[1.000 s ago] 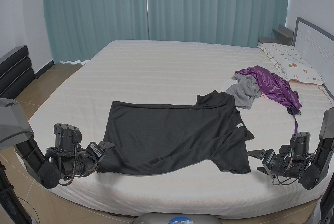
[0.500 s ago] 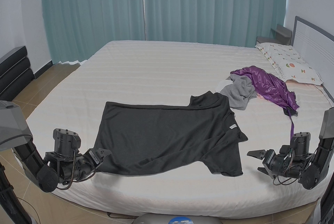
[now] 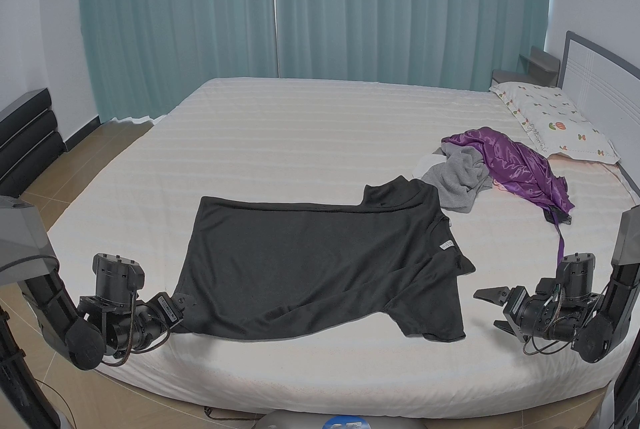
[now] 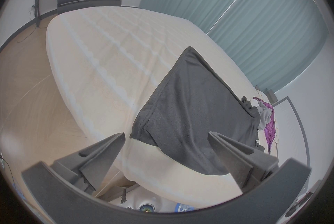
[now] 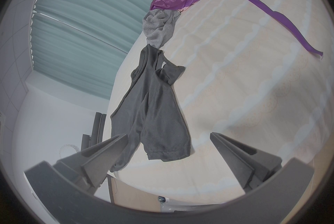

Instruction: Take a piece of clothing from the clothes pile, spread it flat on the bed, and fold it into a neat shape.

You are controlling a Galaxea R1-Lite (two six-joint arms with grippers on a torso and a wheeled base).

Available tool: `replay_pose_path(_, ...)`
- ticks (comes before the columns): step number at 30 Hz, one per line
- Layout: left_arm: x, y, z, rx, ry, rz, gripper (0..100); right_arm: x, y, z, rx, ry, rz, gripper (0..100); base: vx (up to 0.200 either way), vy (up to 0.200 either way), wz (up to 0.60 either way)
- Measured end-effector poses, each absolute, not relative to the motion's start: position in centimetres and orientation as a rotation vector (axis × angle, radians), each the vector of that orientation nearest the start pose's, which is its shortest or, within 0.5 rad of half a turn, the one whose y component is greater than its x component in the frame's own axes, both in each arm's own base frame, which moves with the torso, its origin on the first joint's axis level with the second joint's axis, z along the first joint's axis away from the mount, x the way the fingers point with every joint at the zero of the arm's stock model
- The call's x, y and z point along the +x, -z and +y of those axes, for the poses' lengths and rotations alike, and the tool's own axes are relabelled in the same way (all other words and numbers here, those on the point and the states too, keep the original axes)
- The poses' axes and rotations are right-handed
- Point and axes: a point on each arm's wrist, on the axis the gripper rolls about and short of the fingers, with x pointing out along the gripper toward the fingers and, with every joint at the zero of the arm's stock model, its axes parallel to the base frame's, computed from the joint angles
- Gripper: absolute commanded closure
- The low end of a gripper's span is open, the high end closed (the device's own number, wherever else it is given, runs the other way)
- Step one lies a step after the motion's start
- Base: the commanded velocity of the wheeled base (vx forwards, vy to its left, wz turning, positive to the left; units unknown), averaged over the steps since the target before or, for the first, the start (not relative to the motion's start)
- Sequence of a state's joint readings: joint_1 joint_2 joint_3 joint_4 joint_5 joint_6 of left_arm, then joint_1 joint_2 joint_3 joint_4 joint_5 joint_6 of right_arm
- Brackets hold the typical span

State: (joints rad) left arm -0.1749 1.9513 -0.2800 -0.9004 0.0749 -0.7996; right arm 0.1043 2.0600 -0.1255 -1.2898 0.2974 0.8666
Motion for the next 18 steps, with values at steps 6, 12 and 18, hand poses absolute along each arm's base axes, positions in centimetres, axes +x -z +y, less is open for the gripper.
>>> replay_pose_path(6, 25.0, -1.5, -3.0, -0.697, -0.220, 0.741, 0, 22.8, -1.4, 3.1, 0.886, -0.083, 0.777, 0, 0.000, 0.000, 0.00)
replay_pose_path(12, 25.5, -0.3, -2.0, -0.715, -0.227, 0.721, 100, 22.7, -1.3, 3.1, 0.886, -0.081, 0.781, 0, 0.000, 0.000, 0.00)
replay_pose_path(18, 24.1, 0.3, -1.8, -0.704, -0.239, 0.773, 100, 22.7, -1.3, 3.1, 0.886, -0.082, 0.782, 0, 0.000, 0.000, 0.00)
